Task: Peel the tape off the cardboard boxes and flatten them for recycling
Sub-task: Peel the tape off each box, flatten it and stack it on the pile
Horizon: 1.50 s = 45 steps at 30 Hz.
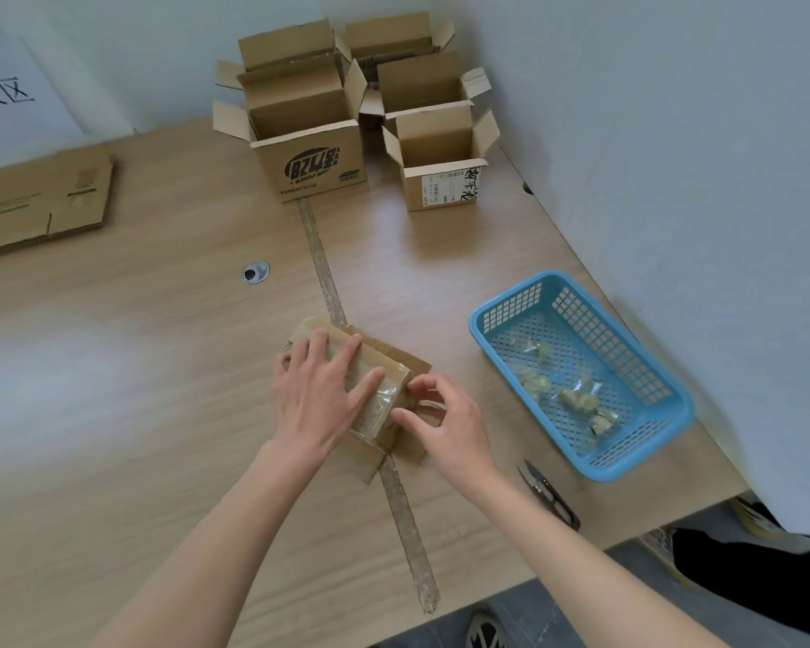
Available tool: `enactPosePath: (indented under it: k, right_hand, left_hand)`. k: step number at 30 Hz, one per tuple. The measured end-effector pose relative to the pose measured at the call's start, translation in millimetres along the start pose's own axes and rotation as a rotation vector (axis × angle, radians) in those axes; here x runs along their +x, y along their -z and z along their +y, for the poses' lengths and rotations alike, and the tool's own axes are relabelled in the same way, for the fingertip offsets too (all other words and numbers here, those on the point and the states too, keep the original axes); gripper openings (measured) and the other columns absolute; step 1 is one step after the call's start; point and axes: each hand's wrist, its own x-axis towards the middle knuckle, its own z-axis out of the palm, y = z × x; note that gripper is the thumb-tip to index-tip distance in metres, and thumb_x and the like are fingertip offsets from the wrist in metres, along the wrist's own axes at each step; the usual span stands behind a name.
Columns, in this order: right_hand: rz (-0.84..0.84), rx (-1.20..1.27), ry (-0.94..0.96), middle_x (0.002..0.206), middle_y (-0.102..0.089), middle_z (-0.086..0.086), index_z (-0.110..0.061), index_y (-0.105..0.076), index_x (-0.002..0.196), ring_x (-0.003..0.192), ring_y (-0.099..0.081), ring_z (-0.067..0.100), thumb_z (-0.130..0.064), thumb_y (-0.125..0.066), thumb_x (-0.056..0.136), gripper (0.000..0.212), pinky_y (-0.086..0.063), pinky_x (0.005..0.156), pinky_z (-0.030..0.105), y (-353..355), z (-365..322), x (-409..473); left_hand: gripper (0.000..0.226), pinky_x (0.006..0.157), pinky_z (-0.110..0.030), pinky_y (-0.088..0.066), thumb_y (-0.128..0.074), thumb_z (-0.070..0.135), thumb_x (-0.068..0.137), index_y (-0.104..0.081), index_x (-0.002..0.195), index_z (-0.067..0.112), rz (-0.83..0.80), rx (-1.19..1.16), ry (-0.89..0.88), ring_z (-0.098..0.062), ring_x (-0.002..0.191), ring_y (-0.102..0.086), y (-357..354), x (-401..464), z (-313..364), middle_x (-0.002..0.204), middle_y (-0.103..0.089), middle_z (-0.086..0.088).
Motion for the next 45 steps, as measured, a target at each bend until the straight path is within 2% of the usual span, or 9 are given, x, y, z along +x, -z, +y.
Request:
enactPosePath:
  k: [4,7,11,13,18,28,35,39,45]
  right_hand:
    - [-0.038,0.081,0.004,0.110,-0.066,-0.014,-0.025,-0.065,0.108,0.104,-0.066,0.006,-0.028,-0.089,0.074,0.042,-0.056,0.094,0.035,-2.7,-1.4,-2.1]
    - [-0.098,0.135,-0.014,0.115,-0.062,-0.018,-0.027,-0.063,0.114,0.111,-0.064,0.006,-0.028,-0.089,0.074,0.047,-0.056,0.097,0.032,0.3,1.2,0.1]
    - [-0.194,0.172,-0.033,0.133,-0.054,-0.016,-0.029,-0.053,0.140,0.118,-0.060,0.004,-0.026,-0.084,0.082,0.066,-0.053,0.098,0.024,7.1,1.7,8.4]
    - [-0.231,0.102,-0.025,0.134,-0.054,-0.014,-0.028,-0.053,0.144,0.117,-0.058,0.003,-0.028,-0.074,0.091,0.057,-0.053,0.099,0.029,6.1,-3.0,16.1]
    - [-0.380,-0.176,0.055,0.120,-0.064,-0.003,-0.027,-0.065,0.132,0.104,-0.062,0.012,-0.022,-0.056,0.103,0.031,-0.050,0.096,0.034,12.7,-21.3,52.8]
    - [-0.649,-0.294,0.057,0.095,-0.071,-0.009,-0.022,-0.070,0.101,0.077,-0.073,0.011,-0.017,-0.069,0.096,0.007,-0.059,0.084,0.037,36.9,-36.9,101.4]
    - [-0.469,-0.437,0.418,0.116,-0.061,-0.015,-0.031,-0.069,0.113,0.105,-0.060,0.007,-0.046,-0.073,0.088,0.029,-0.054,0.084,0.037,37.2,-32.8,63.3]
    - [-0.501,-0.596,0.628,0.131,-0.058,-0.008,-0.033,-0.074,0.107,0.115,-0.055,0.015,-0.054,-0.080,0.077,0.036,-0.050,0.091,0.032,34.4,-26.5,36.1]
    - [-0.384,-0.655,0.695,0.117,-0.063,-0.006,-0.030,-0.073,0.102,0.104,-0.058,0.017,-0.036,-0.085,0.074,0.032,-0.051,0.081,0.035,25.6,-23.1,20.0]
  left_hand:
    - [0.060,0.123,-0.045,-0.020,-0.034,0.064,0.098,-0.055,0.122,0.014,-0.037,-0.103,-0.114,-0.026,0.136,-0.046,-8.0,5.3,-9.0,0.139,-0.054,-0.005]
    - [0.054,0.114,-0.042,-0.027,-0.028,0.066,0.098,-0.051,0.114,0.020,-0.032,-0.153,-0.061,-0.023,0.119,-0.052,-13.1,2.1,-7.8,0.114,-0.058,0.002]
    - [0.053,0.107,-0.043,-0.021,-0.023,0.063,0.098,-0.057,0.118,0.027,-0.044,-0.120,-0.028,-0.019,0.123,-0.046,-16.5,-1.2,-4.7,0.118,-0.058,0.008]
    - [0.052,0.108,-0.044,-0.021,-0.022,0.061,0.099,-0.058,0.119,0.029,-0.044,-0.118,-0.028,-0.019,0.125,-0.045,-17.5,-3.2,-4.8,0.120,-0.056,0.009]
    - [0.050,0.110,-0.044,-0.020,-0.022,0.058,0.100,-0.058,0.119,0.028,-0.025,-0.111,-0.031,-0.018,0.127,-0.044,-14.8,-5.8,-1.9,0.120,-0.056,0.009]
    - [0.046,0.110,-0.044,-0.021,-0.026,0.057,0.101,-0.059,0.119,0.030,-0.024,-0.098,-0.017,-0.017,0.128,-0.042,-15.9,-6.0,-3.8,0.122,-0.056,0.010]
    - [0.052,0.109,-0.043,-0.021,-0.024,0.060,0.099,-0.060,0.119,0.029,-0.020,-0.084,-0.004,-0.019,0.129,-0.044,-16.9,-4.0,-1.8,0.123,-0.057,0.008]
    - [0.058,0.110,-0.042,-0.018,-0.016,0.063,0.097,-0.058,0.122,0.032,-0.053,-0.089,0.084,-0.017,0.129,-0.041,-17.5,0.6,4.9,0.126,-0.055,0.009]
    - [0.061,0.109,-0.044,-0.020,-0.011,0.063,0.096,-0.056,0.122,0.033,-0.058,-0.062,0.103,-0.017,0.130,-0.041,-20.9,1.7,6.3,0.127,-0.054,0.009]
